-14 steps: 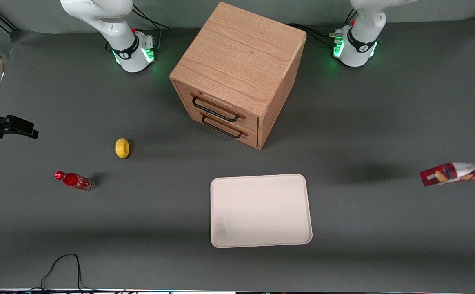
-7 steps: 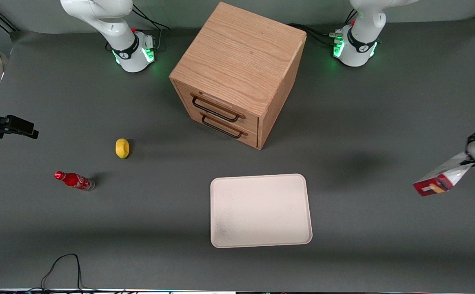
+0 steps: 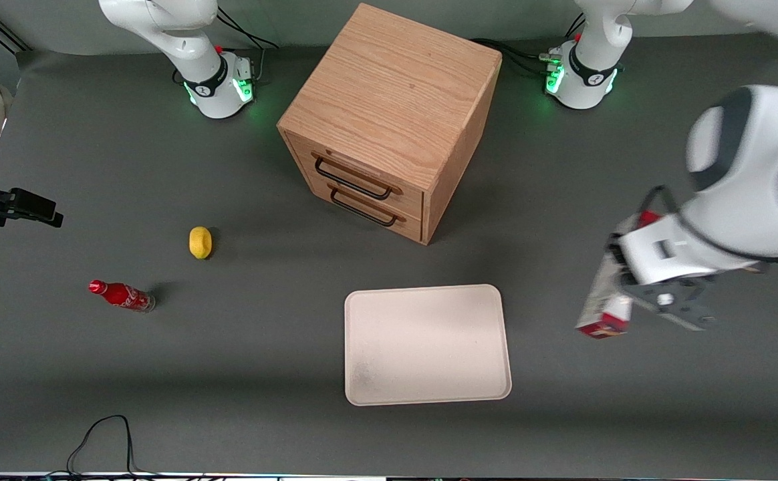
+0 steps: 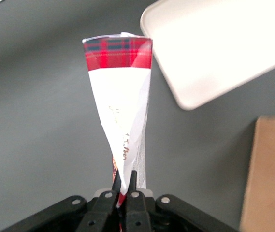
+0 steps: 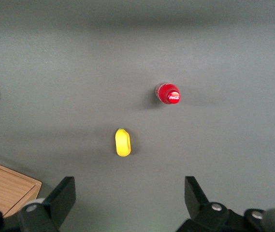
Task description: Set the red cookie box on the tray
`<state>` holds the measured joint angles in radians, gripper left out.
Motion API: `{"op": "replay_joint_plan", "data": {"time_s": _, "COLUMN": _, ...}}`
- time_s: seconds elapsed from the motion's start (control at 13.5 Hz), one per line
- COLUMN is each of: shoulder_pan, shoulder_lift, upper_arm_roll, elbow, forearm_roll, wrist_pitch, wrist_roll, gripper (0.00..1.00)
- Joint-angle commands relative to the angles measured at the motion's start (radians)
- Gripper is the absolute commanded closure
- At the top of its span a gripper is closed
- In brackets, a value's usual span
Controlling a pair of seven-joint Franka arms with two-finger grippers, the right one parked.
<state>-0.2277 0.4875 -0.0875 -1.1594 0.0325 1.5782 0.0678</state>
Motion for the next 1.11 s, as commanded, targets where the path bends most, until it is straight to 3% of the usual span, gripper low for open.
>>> {"op": "replay_joint_plan", "data": {"time_s": 0.0, "shoulder_pan": -0.056, "shoulder_lift": 0.205, "upper_arm_roll": -0.036, "elbow": 0.208, "forearm_roll": -0.045, "wrist_pitch": 0.060, "wrist_roll": -0.303, "gripper": 1.00}}
{"op": "replay_joint_plan", "data": {"time_s": 0.15, "shoulder_pan": -0.058, "shoulder_lift": 0.282, "upper_arm_roll": -0.061, "elbow": 0.222, "forearm_roll": -0.046, "wrist_pitch": 0.184, "wrist_roll": -0.353, "gripper": 1.00}}
{"op": "replay_joint_plan", "data": {"time_s": 0.66, "shoulder_pan": -0.085, "shoulder_lift": 0.434, "upper_arm_roll": -0.061, "elbow": 0.179, "forearm_roll": -0.045, "wrist_pitch": 0.382, "wrist_roll": -0.528, "gripper": 1.00}}
{"op": "replay_joint_plan", "data": {"time_s": 1.03, "shoulder_pan": -0.084, "shoulder_lift": 0.454, "upper_arm_roll": -0.058, "elbow": 0.081, "forearm_roll": -0.040, "wrist_pitch": 0.506, "wrist_roll": -0.560, "gripper": 1.00}}
